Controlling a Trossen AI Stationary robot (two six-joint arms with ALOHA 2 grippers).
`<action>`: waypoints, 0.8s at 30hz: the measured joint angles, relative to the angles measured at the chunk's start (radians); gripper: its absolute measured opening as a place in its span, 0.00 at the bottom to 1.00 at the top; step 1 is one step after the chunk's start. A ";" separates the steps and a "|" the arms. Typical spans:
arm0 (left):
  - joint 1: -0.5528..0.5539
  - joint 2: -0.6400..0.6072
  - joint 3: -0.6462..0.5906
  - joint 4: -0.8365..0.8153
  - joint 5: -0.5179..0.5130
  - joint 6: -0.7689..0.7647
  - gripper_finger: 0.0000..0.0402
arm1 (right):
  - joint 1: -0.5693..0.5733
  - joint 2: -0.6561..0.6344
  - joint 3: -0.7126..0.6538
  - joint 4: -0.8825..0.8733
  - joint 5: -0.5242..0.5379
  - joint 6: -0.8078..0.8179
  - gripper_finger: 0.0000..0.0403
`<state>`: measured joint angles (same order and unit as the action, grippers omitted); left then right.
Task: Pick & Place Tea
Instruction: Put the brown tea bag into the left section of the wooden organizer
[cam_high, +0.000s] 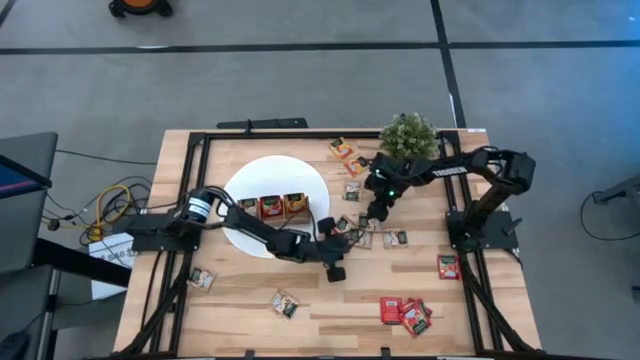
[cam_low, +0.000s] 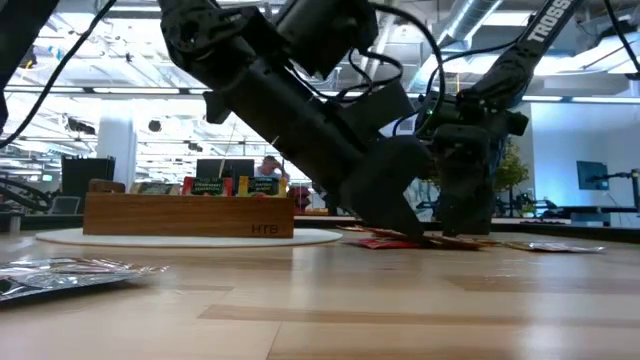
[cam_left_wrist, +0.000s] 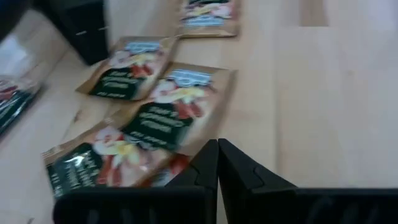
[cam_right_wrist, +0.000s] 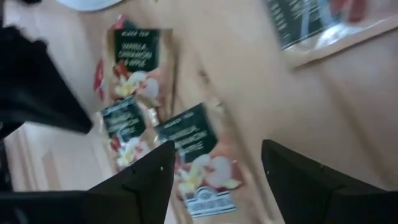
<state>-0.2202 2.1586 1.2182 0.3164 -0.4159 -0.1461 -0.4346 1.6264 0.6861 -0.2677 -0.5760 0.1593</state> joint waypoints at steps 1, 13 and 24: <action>0.006 0.000 0.000 -0.001 0.000 -0.007 0.00 | 0.005 0.000 0.000 -0.003 -0.010 0.001 0.56; 0.042 0.000 -0.001 0.008 -0.012 -0.056 0.00 | 0.122 0.012 -0.002 0.017 -0.079 0.007 0.52; -0.011 -0.110 0.000 -0.128 -0.021 0.018 0.00 | 0.155 0.015 0.003 0.012 -0.053 -0.034 0.44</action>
<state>-0.2307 2.0483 1.2182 0.1886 -0.4373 -0.1284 -0.2795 1.6417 0.6891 -0.2562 -0.6292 0.1255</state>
